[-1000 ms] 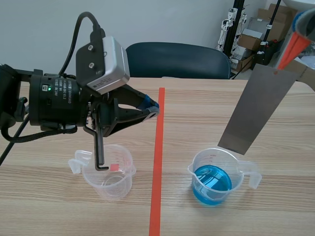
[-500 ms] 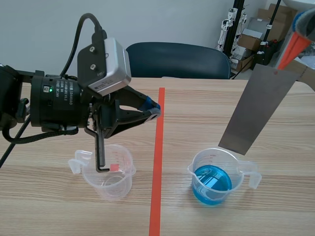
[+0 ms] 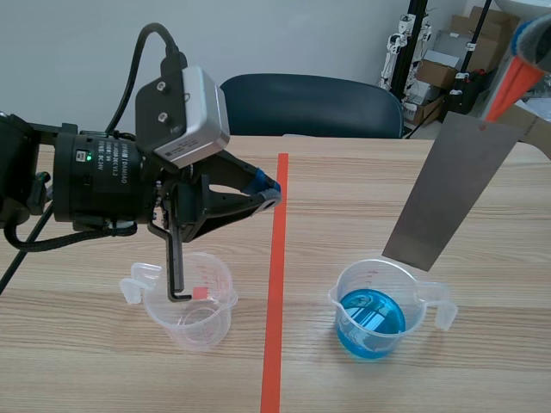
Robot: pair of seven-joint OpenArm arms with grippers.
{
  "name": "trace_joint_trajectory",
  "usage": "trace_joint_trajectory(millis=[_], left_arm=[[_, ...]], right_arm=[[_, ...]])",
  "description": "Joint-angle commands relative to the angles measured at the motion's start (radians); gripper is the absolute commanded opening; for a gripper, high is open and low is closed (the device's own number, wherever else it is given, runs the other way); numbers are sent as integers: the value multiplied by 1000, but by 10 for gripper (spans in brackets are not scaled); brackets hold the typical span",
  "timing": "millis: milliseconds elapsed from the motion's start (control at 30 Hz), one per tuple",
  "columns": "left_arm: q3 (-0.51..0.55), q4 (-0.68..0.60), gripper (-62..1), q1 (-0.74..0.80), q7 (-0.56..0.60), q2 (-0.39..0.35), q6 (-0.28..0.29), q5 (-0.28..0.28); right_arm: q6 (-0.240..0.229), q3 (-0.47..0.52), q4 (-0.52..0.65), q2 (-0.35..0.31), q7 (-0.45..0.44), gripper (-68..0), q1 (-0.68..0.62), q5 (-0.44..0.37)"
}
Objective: Do the redox reaction experiment. raise the plate out of the solution
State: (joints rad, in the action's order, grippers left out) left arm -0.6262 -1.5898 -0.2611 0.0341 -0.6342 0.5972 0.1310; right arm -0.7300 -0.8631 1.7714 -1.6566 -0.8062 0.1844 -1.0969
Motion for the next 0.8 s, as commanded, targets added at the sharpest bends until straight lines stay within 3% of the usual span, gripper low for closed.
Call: trace_joint_trajectory(millis=[0, 767], left_arm=[[7, -11, -584, -11, 14, 5, -3, 10], [7, -11, -584, -11, 21, 5, -3, 10]], right_arm=[[-16, 12, 6, -11, -19, -671, 12, -15], [-16, 12, 6, -11, -26, -671, 12, -14]])
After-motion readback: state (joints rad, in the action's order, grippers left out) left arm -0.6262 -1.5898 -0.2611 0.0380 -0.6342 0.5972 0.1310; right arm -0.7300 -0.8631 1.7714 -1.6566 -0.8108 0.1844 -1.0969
